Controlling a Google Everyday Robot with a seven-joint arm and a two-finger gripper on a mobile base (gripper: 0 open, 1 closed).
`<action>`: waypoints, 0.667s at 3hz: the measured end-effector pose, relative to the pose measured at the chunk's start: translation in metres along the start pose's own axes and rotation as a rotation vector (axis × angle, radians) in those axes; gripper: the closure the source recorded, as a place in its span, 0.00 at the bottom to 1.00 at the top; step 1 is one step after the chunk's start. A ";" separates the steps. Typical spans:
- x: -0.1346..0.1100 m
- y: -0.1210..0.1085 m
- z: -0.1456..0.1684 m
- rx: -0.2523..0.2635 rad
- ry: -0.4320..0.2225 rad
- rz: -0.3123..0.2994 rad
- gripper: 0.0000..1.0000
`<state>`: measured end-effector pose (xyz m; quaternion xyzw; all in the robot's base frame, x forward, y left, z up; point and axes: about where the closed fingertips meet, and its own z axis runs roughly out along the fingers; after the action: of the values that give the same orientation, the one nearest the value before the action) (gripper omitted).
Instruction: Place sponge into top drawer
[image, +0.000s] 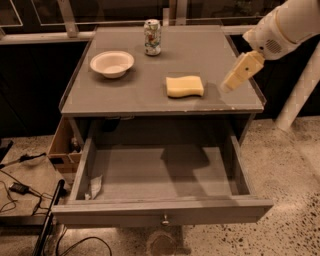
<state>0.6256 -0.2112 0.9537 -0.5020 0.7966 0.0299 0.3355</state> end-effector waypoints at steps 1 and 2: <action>-0.020 -0.019 0.040 -0.032 -0.120 0.039 0.00; -0.019 -0.021 0.045 -0.039 -0.127 0.047 0.00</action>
Offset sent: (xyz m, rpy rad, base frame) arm 0.0372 0.0191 -0.0127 0.1134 -0.0170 0.0209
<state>0.6711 -0.1897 0.9353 -0.4866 0.7845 0.0851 0.3749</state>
